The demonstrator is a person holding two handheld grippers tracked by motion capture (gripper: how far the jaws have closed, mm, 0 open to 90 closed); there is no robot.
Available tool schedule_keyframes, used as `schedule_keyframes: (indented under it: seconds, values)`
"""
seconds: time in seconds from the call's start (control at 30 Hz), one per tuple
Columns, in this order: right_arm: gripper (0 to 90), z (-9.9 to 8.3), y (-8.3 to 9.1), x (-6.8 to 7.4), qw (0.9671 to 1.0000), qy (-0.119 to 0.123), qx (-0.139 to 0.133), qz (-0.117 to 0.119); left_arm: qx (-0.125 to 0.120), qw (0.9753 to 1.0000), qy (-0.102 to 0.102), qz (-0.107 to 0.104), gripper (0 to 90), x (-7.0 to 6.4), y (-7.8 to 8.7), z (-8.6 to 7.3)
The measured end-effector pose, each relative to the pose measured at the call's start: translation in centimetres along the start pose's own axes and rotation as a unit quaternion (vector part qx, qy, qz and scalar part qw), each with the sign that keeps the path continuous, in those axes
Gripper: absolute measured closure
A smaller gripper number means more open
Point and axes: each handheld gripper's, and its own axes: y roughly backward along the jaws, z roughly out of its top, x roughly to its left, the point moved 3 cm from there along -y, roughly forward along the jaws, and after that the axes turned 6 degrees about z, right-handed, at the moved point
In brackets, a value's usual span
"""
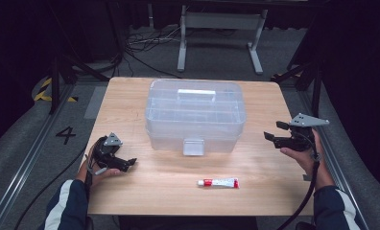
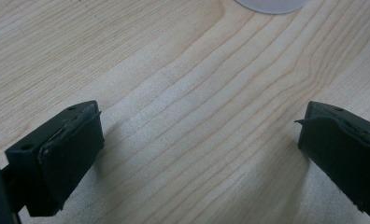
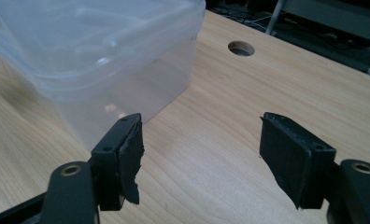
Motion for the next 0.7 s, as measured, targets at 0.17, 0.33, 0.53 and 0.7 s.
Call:
schedule_keyframes:
  seconds: [0.17, 0.33, 0.53, 0.7]
  values:
    - [31.4, 1.9, 0.4, 0.0, 0.9999, 0.009, -0.013, -0.001, 0.000, 1.0000, 0.000, 0.000, 0.4, 0.0, 0.0, 0.0]
    - [31.6, 3.5, 0.5, 0.2, 0.9996, 0.023, -0.016, -0.001, 0.000, 1.0000, -0.001, 0.002, 0.4, 0.0, 0.0, 0.0]
    - [32.0, 6.2, 0.6, 0.7, 0.9987, 0.039, -0.032, 0.003, -0.001, 1.0000, 0.000, 0.002, 0.4, 0.0, 0.0, 0.0]
    - [32.1, 8.2, 0.2, 1.3, 0.9981, 0.052, -0.033, 0.002, 0.000, 1.0000, 0.001, 0.001, 0.4, 0.0, 0.0, 0.0]
